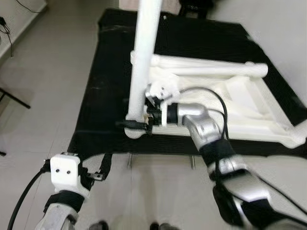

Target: Building children table

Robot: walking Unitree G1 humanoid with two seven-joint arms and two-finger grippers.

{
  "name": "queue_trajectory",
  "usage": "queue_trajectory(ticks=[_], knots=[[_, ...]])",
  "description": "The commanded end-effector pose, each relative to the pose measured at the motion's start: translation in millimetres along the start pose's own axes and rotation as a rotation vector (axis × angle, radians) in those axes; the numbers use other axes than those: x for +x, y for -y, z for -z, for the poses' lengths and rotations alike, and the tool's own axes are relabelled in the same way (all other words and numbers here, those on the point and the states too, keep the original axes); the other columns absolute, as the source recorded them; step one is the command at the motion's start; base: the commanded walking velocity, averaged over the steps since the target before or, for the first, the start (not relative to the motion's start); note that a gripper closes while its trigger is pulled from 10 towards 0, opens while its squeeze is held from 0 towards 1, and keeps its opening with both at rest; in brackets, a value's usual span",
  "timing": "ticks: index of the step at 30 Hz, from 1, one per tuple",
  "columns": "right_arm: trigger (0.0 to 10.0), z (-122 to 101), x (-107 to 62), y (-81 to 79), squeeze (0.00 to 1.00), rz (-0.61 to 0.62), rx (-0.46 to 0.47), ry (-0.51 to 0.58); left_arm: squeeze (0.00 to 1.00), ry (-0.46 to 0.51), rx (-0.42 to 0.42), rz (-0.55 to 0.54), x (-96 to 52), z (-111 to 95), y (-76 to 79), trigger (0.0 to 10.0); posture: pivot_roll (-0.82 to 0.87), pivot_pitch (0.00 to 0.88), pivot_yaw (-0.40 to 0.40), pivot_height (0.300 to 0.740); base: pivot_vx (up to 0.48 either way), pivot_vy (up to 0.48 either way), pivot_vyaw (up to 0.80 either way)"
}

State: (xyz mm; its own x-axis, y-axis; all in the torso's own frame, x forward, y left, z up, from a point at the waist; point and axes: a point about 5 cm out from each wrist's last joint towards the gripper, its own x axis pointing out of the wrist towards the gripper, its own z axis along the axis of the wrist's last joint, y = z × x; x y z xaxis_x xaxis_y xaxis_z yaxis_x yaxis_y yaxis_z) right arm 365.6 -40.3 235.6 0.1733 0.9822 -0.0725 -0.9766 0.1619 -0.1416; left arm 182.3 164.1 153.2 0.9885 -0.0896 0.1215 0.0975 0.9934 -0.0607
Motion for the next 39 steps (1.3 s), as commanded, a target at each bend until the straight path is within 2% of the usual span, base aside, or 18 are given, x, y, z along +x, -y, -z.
queue_trajectory(ticks=[1, 13, 15, 18, 19, 21, 22, 23, 24, 25, 26, 27, 29, 33, 34, 36, 37, 39], knots=[[0.0, -7.2, 8.2, -2.5, 0.00, -0.060, -0.013, 0.028, 0.00, -0.018, -0.005, 0.009, -3.5, 0.3, 3.4, 10.0, -0.05, 0.263, -0.143, 0.740, 0.000, 0.000, 0.00], [0.0, -4.3, -3.4, 2.9, 0.00, -0.106, -0.039, 0.012, 0.00, -0.028, -0.023, 0.039, -3.7, 0.7, 5.5, 10.0, -0.07, 0.254, -0.141, 0.740, 0.000, 0.000, 0.00], [0.0, -2.1, -10.1, 5.7, 0.00, -0.063, -0.044, 0.019, 0.00, -0.024, -0.012, 0.059, -3.2, 0.4, 7.1, 10.0, -0.07, 0.249, -0.141, 0.740, 0.000, 0.000, 0.00], [0.0, 13.0, -21.4, 10.4, 0.00, 0.149, 0.006, 0.012, 0.00, -0.016, 0.019, 0.098, -2.3, -0.2, 10.2, 10.0, -0.09, 0.237, -0.147, 0.740, 0.000, 0.000, 0.00], [0.0, 26.0, -23.8, 9.0, 0.00, 0.298, 0.063, 0.006, 0.00, -0.012, 0.031, 0.112, -1.7, -0.5, 10.8, 10.0, -0.10, 0.234, -0.148, 0.740, 0.000, 0.000, 0.00], [0.0, 26.0, -23.8, 9.0, 0.00, 0.298, 0.063, 0.006, 0.00, -0.012, 0.031, 0.112, -1.7, -0.5, 10.8, 10.0, -0.10, 0.234, -0.148, 0.740, 0.000, 0.000, 0.00], [0.0, 45.7, -23.3, 4.4, 0.00, 0.591, 0.183, 0.010, 0.00, -0.010, 0.036, 0.117, -1.2, -0.4, 10.1, 5.1, -0.11, 0.226, -0.146, 0.740, 0.000, 0.000, 0.00], [0.0, 78.7, -21.7, -24.8, 0.00, 0.766, 0.293, -0.117, 0.00, -0.009, 0.039, 0.123, 0.1, -0.2, 9.2, 0.0, -0.11, 0.222, -0.136, 0.740, 0.000, 0.000, 0.00], [0.0, 78.7, -21.7, -24.8, 0.00, 0.766, 0.293, -0.117, 0.00, -0.009, 0.039, 0.123, 0.1, -0.2, 9.2, 0.0, -0.11, 0.222, -0.136, 0.740, 0.000, 0.000, 0.00], [0.0, 90.4, -17.1, -51.4, 0.00, 0.858, 0.304, -0.162, 0.00, -0.008, 0.043, 0.129, 2.1, 0.3, 7.9, 0.0, -0.10, 0.218, -0.125, 0.740, 0.000, 0.000, 0.00], [0.0, 90.4, -17.1, -51.4, 0.00, 0.858, 0.304, -0.162, 0.00, -0.008, 0.043, 0.129, 2.1, 0.3, 7.9, 0.0, -0.10, 0.218, -0.125, 0.740, 0.000, 0.000, 0.00], [0.0, 92.0, -4.8, -70.0, 0.00, 0.850, 0.310, -0.166, 0.00, -0.007, 0.050, 0.131, 3.9, 1.4, 6.0, 0.0, -0.12, 0.194, -0.105, 0.740, 0.000, 0.000, 0.00], [0.0, 88.5, 3.5, -77.0, 0.00, 0.825, 0.278, -0.149, 0.00, -0.006, 0.051, 0.129, 5.1, 2.1, 4.5, 0.0, -0.12, 0.194, -0.105, 0.740, 0.000, 0.000, 0.00], [0.0, 87.8, 12.5, -68.6, 0.00, 0.811, 0.271, -0.124, 0.00, -0.005, 0.054, 0.111, 7.5, 4.6, -0.1, 0.0, -0.11, 0.173, -0.109, 0.740, 0.000, 0.000, 0.00], [0.0, 88.2, 12.3, -66.7, 0.00, 0.821, 0.274, -0.126, 0.00, -0.004, 0.062, 0.096, 7.5, 4.8, -1.4, 1.6, -0.10, 0.171, -0.108, 0.740, 0.000, 0.000, 0.00], [0.0, 88.2, 12.3, -66.7, 0.00, 0.821, 0.274, -0.126, 0.00, -0.004, 0.062, 0.096, 7.5, 4.8, -1.4, 1.6, -0.10, 0.171, -0.108, 0.740, 0.000, 0.000, 0.00], [0.0, 88.2, 11.7, -65.7, 0.00, 0.830, 0.274, -0.130, 0.00, -0.003, 0.069, 0.084, 7.4, 4.8, -2.5, 10.0, -0.11, 0.169, -0.108, 0.740, 0.000, 0.000, 0.00], [0.0, 87.5, 11.0, -65.8, 0.00, 0.852, 0.278, -0.137, 0.00, -0.002, 0.073, 0.076, 7.4, 4.9, -3.3, 10.0, -0.11, 0.167, -0.108, 0.740, 0.000, 0.000, 0.00]])
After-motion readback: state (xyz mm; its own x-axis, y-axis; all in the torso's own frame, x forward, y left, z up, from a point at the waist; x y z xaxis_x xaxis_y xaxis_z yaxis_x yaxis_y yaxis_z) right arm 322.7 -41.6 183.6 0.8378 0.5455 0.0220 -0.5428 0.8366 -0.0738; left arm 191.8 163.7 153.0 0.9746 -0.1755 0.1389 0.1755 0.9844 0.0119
